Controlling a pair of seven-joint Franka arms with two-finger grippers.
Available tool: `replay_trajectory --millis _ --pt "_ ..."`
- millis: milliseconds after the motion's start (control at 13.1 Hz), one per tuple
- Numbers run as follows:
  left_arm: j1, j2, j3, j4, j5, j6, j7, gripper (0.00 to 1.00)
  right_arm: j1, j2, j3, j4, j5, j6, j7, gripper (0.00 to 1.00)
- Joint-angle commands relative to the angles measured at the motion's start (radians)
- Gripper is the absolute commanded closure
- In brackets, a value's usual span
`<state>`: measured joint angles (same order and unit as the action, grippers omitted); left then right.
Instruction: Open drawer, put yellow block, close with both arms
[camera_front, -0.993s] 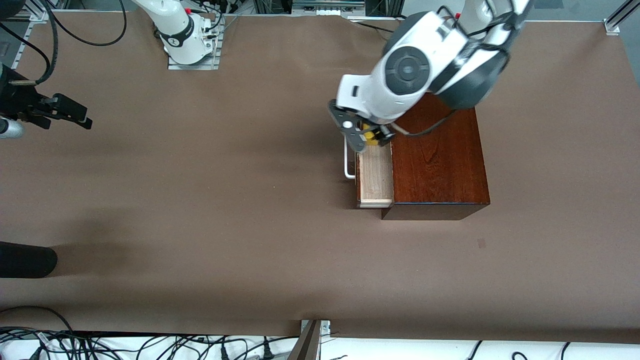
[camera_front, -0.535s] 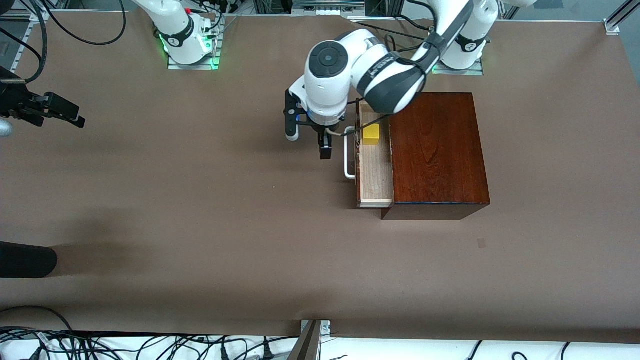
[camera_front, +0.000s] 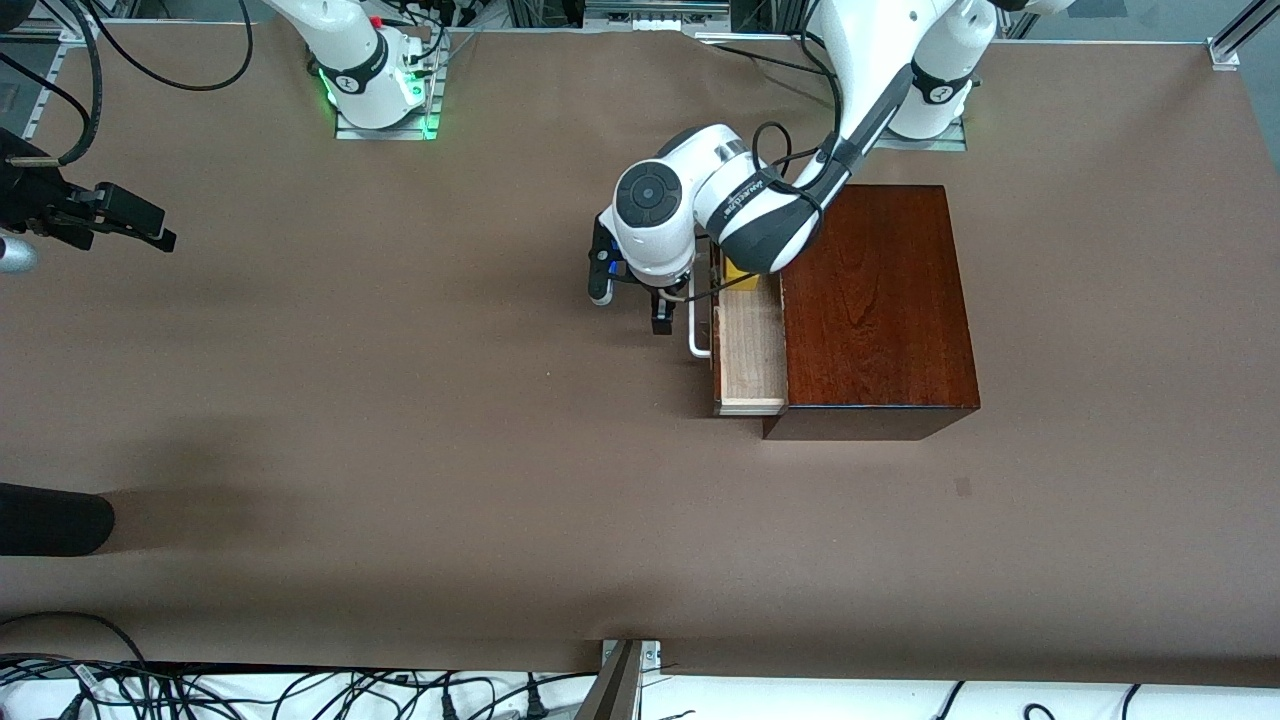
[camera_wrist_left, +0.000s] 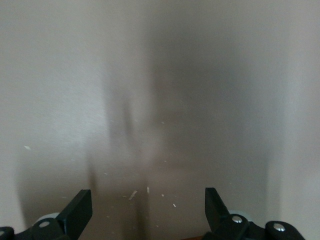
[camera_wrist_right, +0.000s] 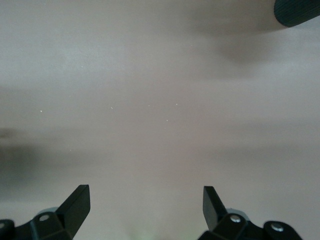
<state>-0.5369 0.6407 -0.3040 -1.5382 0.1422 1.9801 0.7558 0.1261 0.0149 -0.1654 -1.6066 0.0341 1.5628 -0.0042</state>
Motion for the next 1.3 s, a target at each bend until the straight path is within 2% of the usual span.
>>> replay_trajectory --millis 0,153,382,535,764,993,1222 --pt "0.049 -0.021 0.0 -0.04 0.017 -0.012 0.106 0.0 0.032 0.0 0.004 0.019 -0.058 -0.024 0.013 0.0" --pt "0.101 -0.032 0.005 -0.036 0.017 -0.088 0.192 0.0 0.033 0.003 0.001 0.019 -0.062 -0.021 0.016 0.0" --pt "0.146 -0.049 0.008 -0.03 0.017 -0.178 0.198 0.0 0.033 0.011 0.0 0.019 -0.059 -0.014 0.009 0.0" --pt "0.173 -0.052 0.006 -0.03 0.017 -0.19 0.191 0.0 0.033 0.011 0.001 0.02 -0.059 -0.01 0.007 0.0" --pt "0.161 -0.047 0.003 -0.022 0.01 -0.178 0.168 0.0 0.033 0.011 -0.002 0.022 -0.051 -0.01 0.007 0.0" --pt "0.128 -0.05 -0.035 0.021 0.0 -0.133 0.013 0.0 0.033 0.011 -0.002 0.022 -0.053 -0.009 0.007 0.0" --pt "0.117 -0.1 -0.089 0.066 0.007 -0.147 -0.307 0.0 0.033 0.011 -0.002 0.02 -0.054 -0.01 0.007 0.0"
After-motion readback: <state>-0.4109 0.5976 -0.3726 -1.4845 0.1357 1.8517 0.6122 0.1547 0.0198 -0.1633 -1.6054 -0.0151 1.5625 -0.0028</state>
